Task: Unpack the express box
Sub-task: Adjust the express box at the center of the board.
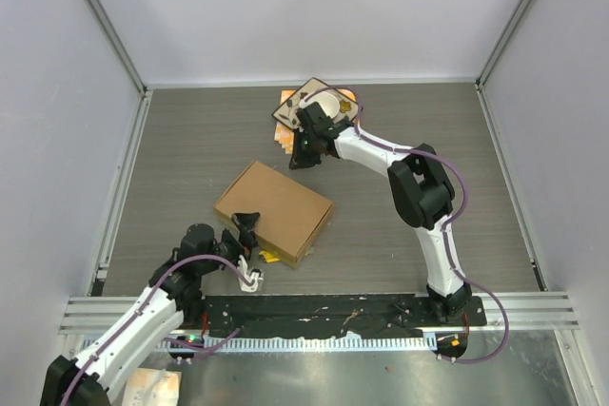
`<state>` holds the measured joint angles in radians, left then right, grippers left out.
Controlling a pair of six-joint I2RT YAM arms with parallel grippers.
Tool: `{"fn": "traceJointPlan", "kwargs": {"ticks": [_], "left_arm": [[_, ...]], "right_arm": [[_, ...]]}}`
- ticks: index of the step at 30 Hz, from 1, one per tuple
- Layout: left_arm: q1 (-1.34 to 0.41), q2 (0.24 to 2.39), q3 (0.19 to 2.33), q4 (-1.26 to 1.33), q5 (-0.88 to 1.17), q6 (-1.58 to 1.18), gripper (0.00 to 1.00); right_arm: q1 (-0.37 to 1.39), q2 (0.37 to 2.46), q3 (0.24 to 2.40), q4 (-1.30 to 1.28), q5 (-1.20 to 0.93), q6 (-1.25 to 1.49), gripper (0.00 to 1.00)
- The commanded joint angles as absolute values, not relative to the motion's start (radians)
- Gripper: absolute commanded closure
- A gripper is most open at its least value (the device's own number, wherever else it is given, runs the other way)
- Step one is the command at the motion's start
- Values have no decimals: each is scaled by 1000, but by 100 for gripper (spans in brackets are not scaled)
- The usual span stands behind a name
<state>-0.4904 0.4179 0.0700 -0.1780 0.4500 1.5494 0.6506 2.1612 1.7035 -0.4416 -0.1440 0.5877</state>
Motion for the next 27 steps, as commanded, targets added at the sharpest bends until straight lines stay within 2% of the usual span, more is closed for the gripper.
{"fn": "traceJointPlan", "kwargs": {"ticks": [1,10,17,27], "left_arm": [[-486,521,-38,103,454,1562,0],[-486,592,-64,152,489,1628,0],[-486,751,-37,549,483,1526,0],[-489,845,136,735,420,1376,0]], "right_arm": [[652,2186,1741,-400,-212,574,90],[652,2250,1787,-407,-310,555,94],[686,2252,1769,-420,-341,535,97],[756,2253,1721,-422,-337,532,98]]}}
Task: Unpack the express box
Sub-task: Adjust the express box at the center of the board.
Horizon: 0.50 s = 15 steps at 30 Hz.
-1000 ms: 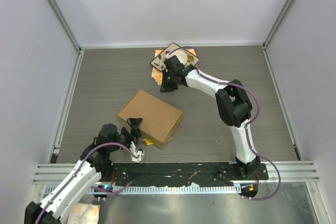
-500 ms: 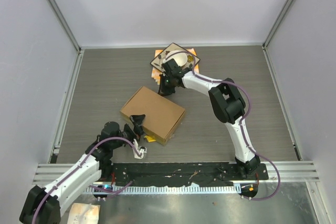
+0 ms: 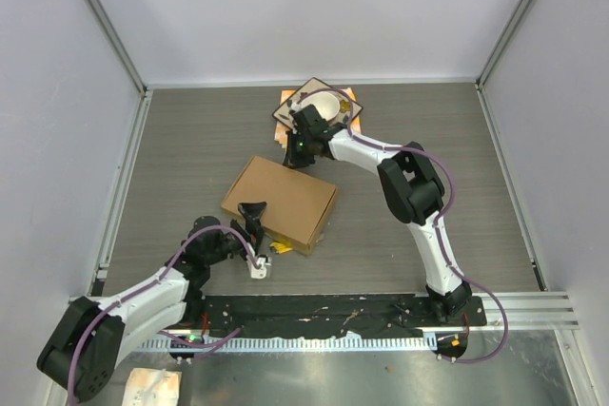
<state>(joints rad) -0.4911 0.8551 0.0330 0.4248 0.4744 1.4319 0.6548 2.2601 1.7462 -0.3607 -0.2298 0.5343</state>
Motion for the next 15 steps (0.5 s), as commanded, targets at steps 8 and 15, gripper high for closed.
{"fn": "traceJointPlan", "kwargs": {"ticks": [8,15], "left_arm": [[-497,738,210,664,416,1355,0],[-499,695,239,595,399,1364,0]], "right_arm": [[765,2253,1681,-420,-337,525,98],[776,2249,1654,-417,-347,517,99]]}}
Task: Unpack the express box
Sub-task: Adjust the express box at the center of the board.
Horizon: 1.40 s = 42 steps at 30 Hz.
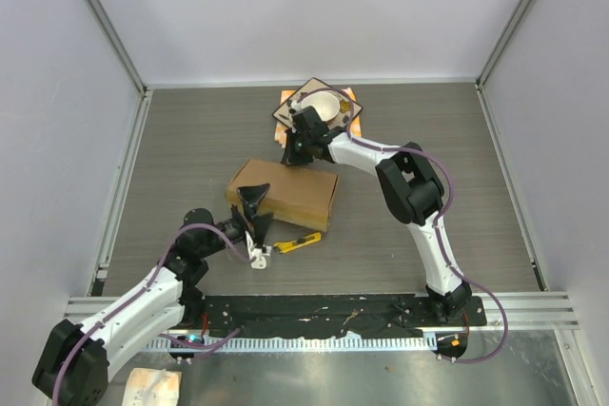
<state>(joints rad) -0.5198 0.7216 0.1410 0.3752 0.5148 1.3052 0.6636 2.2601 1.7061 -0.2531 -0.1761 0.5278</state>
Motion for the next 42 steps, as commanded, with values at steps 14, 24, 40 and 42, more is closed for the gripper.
{"fn": "traceJointPlan", "kwargs": {"ticks": [14,24,40,42], "left_arm": [[-499,831,305,584,321,1388,0],[-505,749,248,492,325,1378,0],[-518,747,560,240,180,1184,0],[-518,738,664,120,154,1077,0]], "right_arm": [[799,2207,1597,-433,-376,486,99],[720,2204,1690,-491,-334,457,80],[584,2037,1801,-618,-247,403,57],[571,1988,1781,-618,-230,397,56]]}}
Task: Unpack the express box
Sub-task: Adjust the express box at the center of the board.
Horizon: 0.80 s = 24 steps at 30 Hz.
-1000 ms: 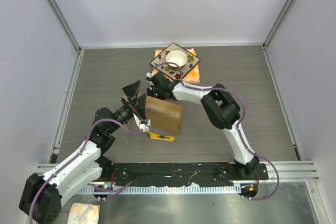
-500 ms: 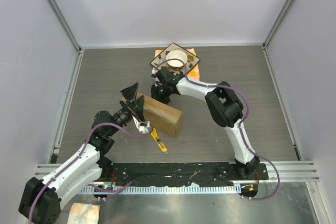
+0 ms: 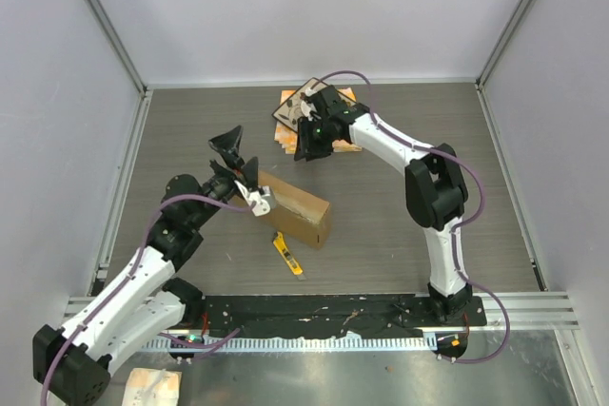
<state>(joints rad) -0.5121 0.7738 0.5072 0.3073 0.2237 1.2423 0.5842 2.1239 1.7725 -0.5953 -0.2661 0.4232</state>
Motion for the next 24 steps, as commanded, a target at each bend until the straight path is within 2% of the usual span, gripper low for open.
{"fn": "traceJointPlan", "kwargs": {"ticks": [1,7,13,16,17,19,24], "left_arm": [[-518,730,699,4,152,1039,0],[-517,693,873,-392,175,796,0],[-499,680,905,-549,133,595,0],[-485,696,940,-621,144,536,0],[-483,707,952,-638,135,517,0],[-480,742,982,-704,138,491,0],[-479,718,966,-712,127,471,0]], "right_arm": [[568,1970,1758,-621,-218,391,55],[551,1720,1623,-618,-120,347,56],[610,1374,1416,-575,-77,307,67],[776,1268,1353,-597,-3,266,76],[896,1250,1338,-598,74,267,78],[1004,1201,1284,-600,127,308,81],[1370,1144,1137,-508,334,439,80]]}}
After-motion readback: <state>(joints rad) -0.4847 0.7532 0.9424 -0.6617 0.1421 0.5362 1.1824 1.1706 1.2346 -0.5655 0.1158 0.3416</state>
